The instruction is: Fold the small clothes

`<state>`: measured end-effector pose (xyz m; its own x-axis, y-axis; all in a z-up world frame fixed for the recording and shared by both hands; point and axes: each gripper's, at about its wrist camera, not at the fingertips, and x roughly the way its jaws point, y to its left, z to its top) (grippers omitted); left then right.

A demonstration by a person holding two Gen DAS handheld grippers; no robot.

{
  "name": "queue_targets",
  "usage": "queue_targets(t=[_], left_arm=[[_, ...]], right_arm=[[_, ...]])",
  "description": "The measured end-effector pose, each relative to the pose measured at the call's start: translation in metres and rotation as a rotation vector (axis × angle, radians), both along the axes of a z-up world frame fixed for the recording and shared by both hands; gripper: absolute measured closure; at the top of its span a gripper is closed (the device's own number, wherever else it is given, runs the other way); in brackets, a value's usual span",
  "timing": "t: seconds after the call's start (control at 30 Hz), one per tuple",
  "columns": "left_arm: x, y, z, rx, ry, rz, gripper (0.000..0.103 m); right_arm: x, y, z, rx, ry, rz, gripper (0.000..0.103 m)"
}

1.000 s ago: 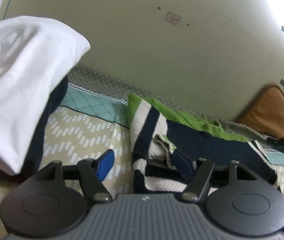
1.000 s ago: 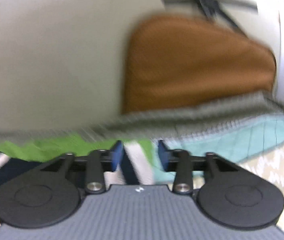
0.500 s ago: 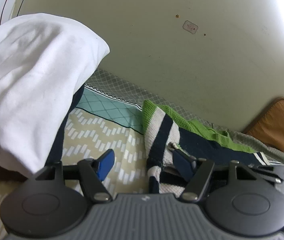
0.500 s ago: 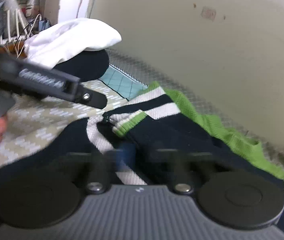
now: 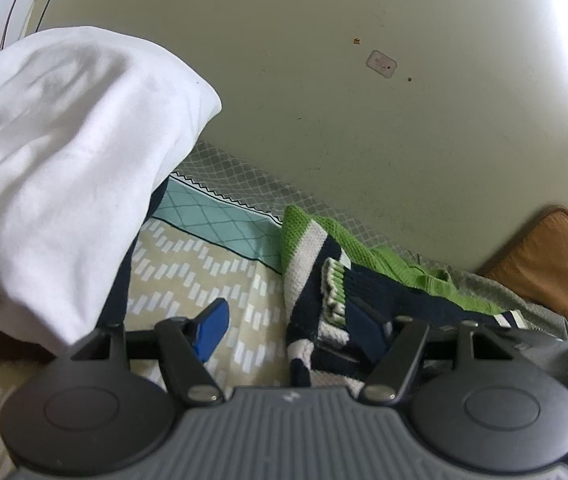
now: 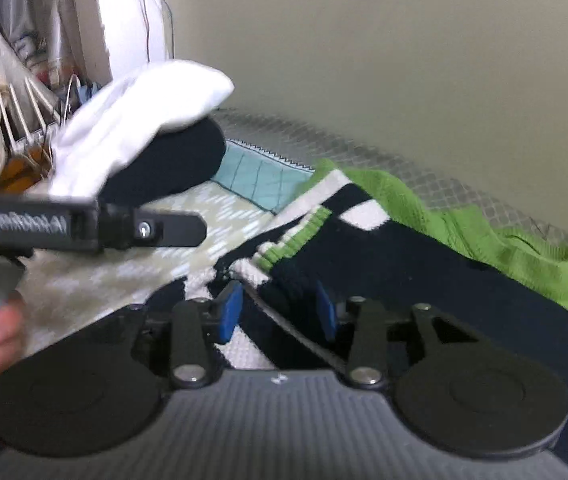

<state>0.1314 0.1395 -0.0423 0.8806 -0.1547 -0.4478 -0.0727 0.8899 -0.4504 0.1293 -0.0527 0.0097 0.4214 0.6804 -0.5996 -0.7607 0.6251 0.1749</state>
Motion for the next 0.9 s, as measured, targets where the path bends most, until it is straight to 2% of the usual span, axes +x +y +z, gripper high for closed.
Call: queue_targets(t=[0.1, 0.17, 0.2, 0.23, 0.27, 0.3, 0.33, 0.4, 0.53, 0.63, 0.7, 0.73, 0.77, 0.83, 0.9], left_arm=[[0.003, -0.005, -0.001, 0.016, 0.009, -0.01, 0.037], [0.005, -0.008, -0.002, 0.032, 0.021, -0.014, 0.037], [0.006, -0.01, -0.003, 0.047, 0.031, -0.012, 0.037], [0.008, -0.012, -0.005, 0.07, 0.049, -0.009, 0.037], [0.011, -0.015, -0.008, 0.092, 0.072, -0.008, 0.037], [0.015, -0.017, -0.012, 0.108, 0.098, -0.013, 0.037], [0.014, -0.02, -0.012, 0.132, 0.088, -0.011, 0.037], [0.014, -0.024, -0.013, 0.153, 0.09, -0.016, 0.037], [0.014, -0.024, -0.013, 0.155, 0.09, -0.019, 0.036], [0.014, -0.026, -0.014, 0.168, 0.09, -0.023, 0.034], [0.015, -0.027, -0.014, 0.176, 0.089, -0.026, 0.032], [0.015, -0.028, -0.014, 0.178, 0.089, -0.027, 0.031], [0.015, -0.028, -0.014, 0.179, 0.088, -0.028, 0.031], [0.014, -0.028, -0.014, 0.179, 0.087, -0.029, 0.03], [0.015, -0.028, -0.014, 0.183, 0.087, -0.03, 0.03]], right_arm=[[0.008, -0.04, 0.021, 0.101, -0.013, -0.112, 0.059], [0.015, -0.071, 0.025, 0.129, -0.032, -0.205, 0.059], [0.022, -0.086, 0.021, 0.115, -0.027, -0.263, 0.057], [0.031, -0.096, 0.012, 0.075, -0.009, -0.328, 0.05], [0.043, -0.105, -0.003, -0.004, 0.029, -0.413, 0.048], [0.054, -0.115, -0.02, -0.068, 0.068, -0.479, 0.052], [0.049, -0.124, -0.022, -0.014, 0.028, -0.481, 0.05], [0.046, -0.131, -0.015, 0.015, 0.074, -0.488, 0.05], [0.014, -0.157, 0.006, 0.163, 0.003, -0.487, 0.046], [0.001, -0.174, -0.002, 0.116, -0.022, -0.518, 0.042], [0.008, -0.183, -0.022, 0.04, 0.019, -0.592, 0.041], [0.01, -0.191, -0.03, 0.077, 0.037, -0.608, 0.042], [0.01, -0.2, -0.026, 0.16, 0.05, -0.618, 0.04], [0.016, -0.205, -0.031, 0.189, 0.071, -0.669, 0.041], [0.015, -0.2, -0.03, 0.175, 0.048, -0.672, 0.04]])
